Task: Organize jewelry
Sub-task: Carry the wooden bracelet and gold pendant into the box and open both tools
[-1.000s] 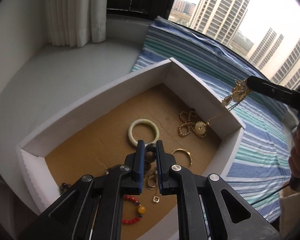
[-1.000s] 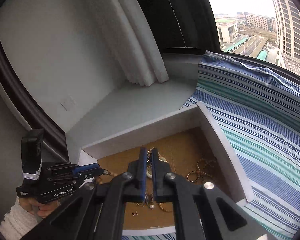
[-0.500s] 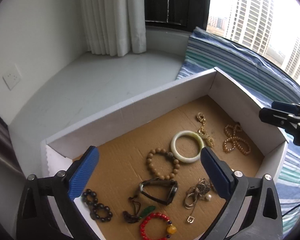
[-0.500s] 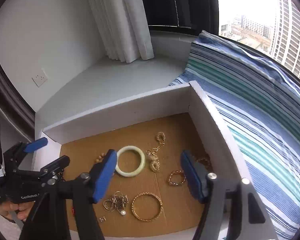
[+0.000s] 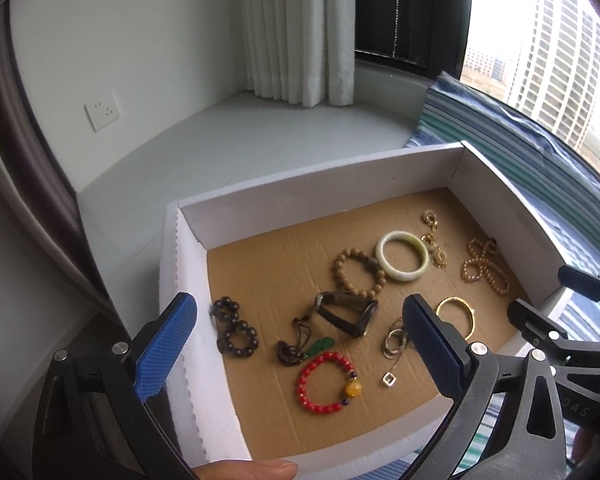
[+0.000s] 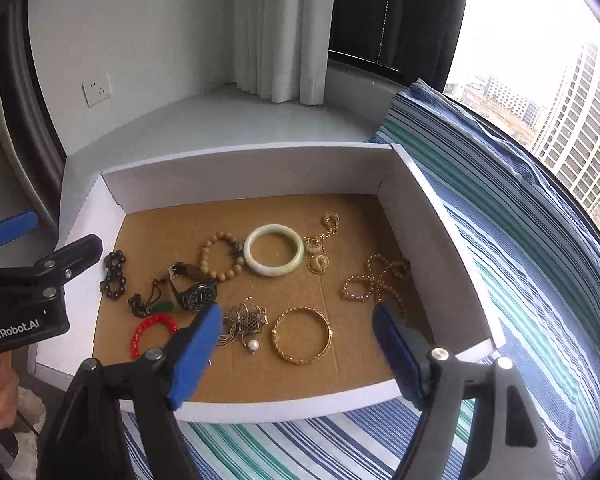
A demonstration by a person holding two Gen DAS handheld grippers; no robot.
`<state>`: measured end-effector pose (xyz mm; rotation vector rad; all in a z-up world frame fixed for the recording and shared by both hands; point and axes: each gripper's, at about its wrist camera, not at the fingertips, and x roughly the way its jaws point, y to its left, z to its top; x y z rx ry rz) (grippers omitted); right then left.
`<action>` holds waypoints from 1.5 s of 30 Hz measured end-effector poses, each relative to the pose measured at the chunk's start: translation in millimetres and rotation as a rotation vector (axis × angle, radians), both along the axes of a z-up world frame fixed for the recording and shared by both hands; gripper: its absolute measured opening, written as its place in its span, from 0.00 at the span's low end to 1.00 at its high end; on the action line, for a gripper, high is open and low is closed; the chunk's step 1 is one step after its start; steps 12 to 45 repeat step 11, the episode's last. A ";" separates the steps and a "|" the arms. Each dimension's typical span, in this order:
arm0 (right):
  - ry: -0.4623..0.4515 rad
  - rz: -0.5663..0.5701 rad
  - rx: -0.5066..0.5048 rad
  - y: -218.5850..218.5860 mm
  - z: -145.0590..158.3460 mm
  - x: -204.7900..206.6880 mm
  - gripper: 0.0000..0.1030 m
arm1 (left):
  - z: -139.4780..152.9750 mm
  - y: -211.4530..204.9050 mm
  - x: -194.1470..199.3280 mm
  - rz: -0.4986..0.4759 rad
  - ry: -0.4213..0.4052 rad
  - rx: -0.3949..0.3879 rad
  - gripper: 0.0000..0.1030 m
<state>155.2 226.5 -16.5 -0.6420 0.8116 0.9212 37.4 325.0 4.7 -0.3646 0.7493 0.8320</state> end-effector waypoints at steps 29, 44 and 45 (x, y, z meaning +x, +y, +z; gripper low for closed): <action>-0.004 -0.032 0.014 6.1 -2.2 -3.8 0.77 | -5.6 0.5 -6.5 0.001 -0.056 -0.030 0.99; -0.004 -0.032 0.014 6.1 -2.2 -3.8 0.77 | -5.6 0.5 -6.5 0.001 -0.056 -0.030 0.99; -0.004 -0.032 0.014 6.1 -2.2 -3.8 0.77 | -5.6 0.5 -6.5 0.001 -0.056 -0.030 0.99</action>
